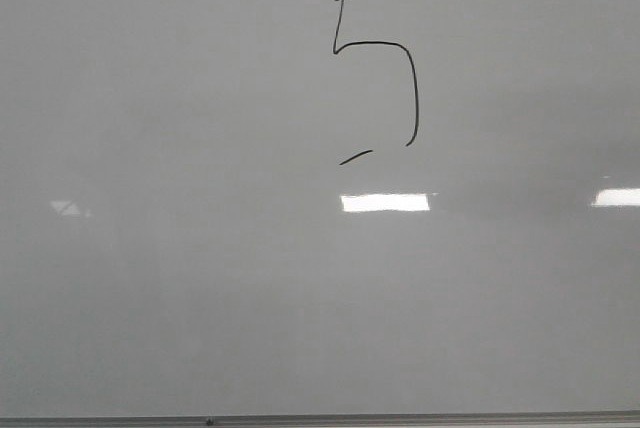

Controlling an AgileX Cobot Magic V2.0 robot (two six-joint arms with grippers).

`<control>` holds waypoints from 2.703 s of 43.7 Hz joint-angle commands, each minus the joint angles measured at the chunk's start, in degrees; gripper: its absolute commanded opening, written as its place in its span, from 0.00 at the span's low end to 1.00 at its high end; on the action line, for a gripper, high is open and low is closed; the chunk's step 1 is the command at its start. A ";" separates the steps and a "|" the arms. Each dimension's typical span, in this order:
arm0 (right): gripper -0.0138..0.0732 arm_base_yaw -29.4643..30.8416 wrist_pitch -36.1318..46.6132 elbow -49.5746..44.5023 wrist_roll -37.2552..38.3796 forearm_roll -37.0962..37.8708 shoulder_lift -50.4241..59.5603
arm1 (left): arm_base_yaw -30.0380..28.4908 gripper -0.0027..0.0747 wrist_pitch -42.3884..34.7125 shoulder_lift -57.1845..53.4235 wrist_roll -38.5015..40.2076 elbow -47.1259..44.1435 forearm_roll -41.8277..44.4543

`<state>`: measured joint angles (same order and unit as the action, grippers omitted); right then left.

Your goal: Write number 5 on whiteboard

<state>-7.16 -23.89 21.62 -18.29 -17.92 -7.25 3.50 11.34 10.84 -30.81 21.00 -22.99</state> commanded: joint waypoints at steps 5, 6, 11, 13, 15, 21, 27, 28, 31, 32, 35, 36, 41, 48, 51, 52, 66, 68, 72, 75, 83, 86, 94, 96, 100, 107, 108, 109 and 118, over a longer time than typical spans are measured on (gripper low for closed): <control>0.08 0.30 4.41 1.38 -0.27 0.21 -0.71 | 0.46 0.01 -3.81 0.59 0.11 1.56 -0.78; 0.08 0.30 4.41 1.38 -0.27 0.21 -0.71 | 0.46 0.01 -3.81 0.59 0.11 1.56 -0.78; 0.08 0.30 4.41 1.38 -0.27 0.21 -0.71 | 0.46 0.01 -3.81 0.59 0.11 1.56 -0.78; 0.08 0.30 4.41 1.38 -0.27 0.21 -0.71 | 0.46 0.01 -3.81 0.59 0.11 1.56 -0.78; 0.08 0.30 4.41 1.38 -0.27 0.21 -0.71 | 0.46 0.01 -3.81 0.59 0.11 1.56 -0.78; 0.08 0.30 4.41 1.38 -0.27 0.21 -0.71 | 0.46 0.01 -5.10 0.45 1.59 0.62 0.61; 0.08 0.30 4.36 1.38 -0.27 0.21 -0.71 | 0.46 0.01 -5.10 -2.67 20.34 -2.35 18.42; 0.08 0.30 4.36 1.38 -0.27 0.21 -0.71 | 0.46 0.01 -5.10 -3.40 22.95 -2.99 20.78; 0.08 0.30 4.36 1.38 -0.27 0.21 -0.71 | 0.06 0.01 -4.82 -6.26 26.15 -5.54 22.99; 0.08 0.30 4.36 1.38 -0.27 0.21 -0.71 | -0.20 0.01 -4.70 -7.53 26.15 -6.36 22.99; 0.08 0.30 4.36 1.38 -0.27 0.21 -0.71 | -1.11 0.01 -4.05 -10.08 26.15 -9.27 21.69; 0.08 0.30 4.36 1.38 -0.27 0.21 -0.71 | -1.54 0.01 -3.83 -11.10 26.15 -10.14 21.26; 0.08 0.30 4.29 1.38 -0.27 0.21 -0.71 | -3.03 0.01 -4.01 -11.93 26.15 -14.47 20.88; 0.08 0.30 4.18 1.38 -0.27 0.21 -0.71 | -5.54 0.01 -6.50 -12.06 26.15 -20.26 20.88; 0.08 0.30 4.18 1.38 -0.27 0.21 -0.71 | -5.85 0.01 -8.43 -12.06 26.15 -21.90 20.88; 0.08 0.30 4.18 1.38 -0.27 0.21 -0.71 | -5.85 0.01 -7.22 -12.06 26.15 -21.71 20.88; 0.08 0.30 4.01 1.38 -0.27 0.21 -0.71 | -5.85 0.01 -8.09 -11.95 26.15 -21.66 20.88; 0.08 0.30 4.01 1.38 -0.27 0.21 -0.71 | -5.85 0.01 -8.09 -11.95 26.15 -21.66 20.88; 0.08 0.30 4.01 1.38 -0.27 0.21 -0.71 | -5.85 0.01 -8.09 -11.95 26.15 -21.66 20.88; 0.08 0.30 4.01 1.38 -0.27 0.21 -0.71 | -5.85 0.01 -8.09 -11.95 26.15 -21.66 20.88; 0.08 0.30 4.01 1.38 -0.27 0.21 -0.71 | -5.85 0.01 -8.09 -11.95 26.15 -21.66 20.88; 0.08 0.30 4.01 1.38 -0.27 0.21 -0.71 | -5.85 0.01 -8.09 -11.95 26.15 -21.66 20.88; 0.08 0.30 4.27 1.03 -0.27 0.21 -0.71 | -5.85 0.01 -8.09 -11.95 26.15 -21.66 20.88; 0.08 0.30 5.69 0.14 -0.21 0.42 -0.62 | -5.85 0.01 -8.09 -11.95 26.15 -21.66 20.88; 0.08 0.37 11.30 -3.08 0.40 1.20 -0.23 | -5.85 0.01 -8.09 -11.95 26.15 -21.66 20.88; 0.08 1.00 21.24 -11.89 8.25 8.99 1.05 | -5.85 0.01 -8.09 -11.95 26.15 -21.66 20.88; 0.08 1.52 21.75 -13.23 9.99 10.18 1.38 | -5.85 0.01 -8.09 -11.95 26.15 -21.66 20.88; 0.08 1.98 21.85 -14.16 11.29 11.13 1.74 | -5.85 0.01 -8.09 -11.95 26.15 -21.66 20.88; 0.08 7.16 21.75 -21.98 15.69 12.27 6.99 | -5.85 0.01 -8.09 -11.95 26.15 -21.66 20.88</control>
<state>-1.84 -7.68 0.87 -3.98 -6.80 -1.61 -2.33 8.25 -0.38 -5.21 -0.41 -1.79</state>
